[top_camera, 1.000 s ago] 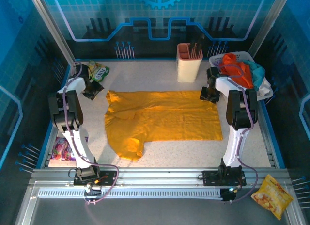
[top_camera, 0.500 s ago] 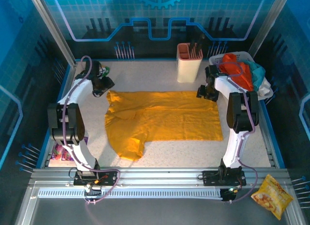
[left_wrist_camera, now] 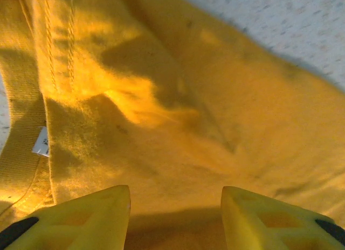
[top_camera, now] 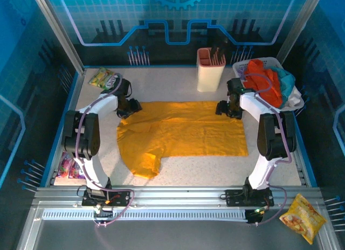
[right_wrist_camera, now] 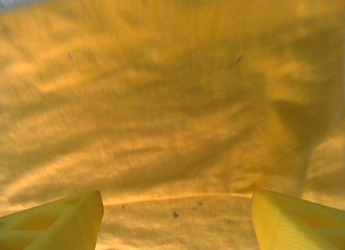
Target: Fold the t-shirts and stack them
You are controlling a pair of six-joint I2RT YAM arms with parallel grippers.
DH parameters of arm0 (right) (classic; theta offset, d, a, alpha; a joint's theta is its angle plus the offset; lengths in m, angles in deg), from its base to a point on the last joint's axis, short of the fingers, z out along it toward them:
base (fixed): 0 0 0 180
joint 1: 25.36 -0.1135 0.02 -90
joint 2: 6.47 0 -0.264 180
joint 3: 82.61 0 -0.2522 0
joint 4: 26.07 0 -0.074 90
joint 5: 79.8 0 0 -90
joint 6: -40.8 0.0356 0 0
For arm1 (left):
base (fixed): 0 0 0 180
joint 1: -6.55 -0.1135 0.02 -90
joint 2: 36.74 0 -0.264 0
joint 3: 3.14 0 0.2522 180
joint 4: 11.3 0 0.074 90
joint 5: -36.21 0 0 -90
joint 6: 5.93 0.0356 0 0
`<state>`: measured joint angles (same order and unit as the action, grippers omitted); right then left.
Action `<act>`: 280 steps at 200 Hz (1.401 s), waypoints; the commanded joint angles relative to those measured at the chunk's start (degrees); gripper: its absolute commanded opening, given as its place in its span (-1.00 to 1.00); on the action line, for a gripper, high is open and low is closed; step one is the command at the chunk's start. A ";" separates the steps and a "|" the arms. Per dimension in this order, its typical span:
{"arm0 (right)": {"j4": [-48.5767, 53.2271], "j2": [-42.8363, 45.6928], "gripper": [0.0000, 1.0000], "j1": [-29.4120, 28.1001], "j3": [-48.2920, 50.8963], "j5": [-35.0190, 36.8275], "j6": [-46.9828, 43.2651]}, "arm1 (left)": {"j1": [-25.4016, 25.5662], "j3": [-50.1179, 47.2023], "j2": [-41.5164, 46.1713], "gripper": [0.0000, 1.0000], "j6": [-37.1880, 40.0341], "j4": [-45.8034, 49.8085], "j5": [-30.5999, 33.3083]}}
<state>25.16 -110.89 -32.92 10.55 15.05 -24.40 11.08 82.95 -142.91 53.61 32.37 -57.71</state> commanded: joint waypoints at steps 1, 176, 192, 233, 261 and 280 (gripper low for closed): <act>-1.13 -1.70 0.48 -2.38 0.42 -1.77 0.23 | -0.23 1.01 -3.50 -0.04 1.40 0.12 -0.10; 3.80 -8.56 0.60 -3.59 -15.52 -2.62 0.18 | -3.19 21.09 -7.30 0.02 7.92 12.12 -1.28; 1.28 -3.14 0.85 -3.52 -11.29 -3.80 0.94 | -2.01 15.55 -0.28 0.05 7.94 10.15 -0.62; -1.17 7.45 0.99 -2.92 -0.99 -5.82 3.62 | -0.70 -4.24 17.95 0.24 3.32 4.54 -0.40; -2.62 13.41 0.99 -2.07 6.68 -11.59 5.40 | 0.06 -16.14 29.46 0.24 -0.15 6.83 1.70; -6.30 18.86 0.99 -2.16 14.28 -12.27 5.50 | 1.35 -21.92 36.23 0.25 -4.12 9.92 1.94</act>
<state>21.91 -96.94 -35.45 17.70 6.50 -20.58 11.12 67.08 -112.60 55.36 38.34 -57.16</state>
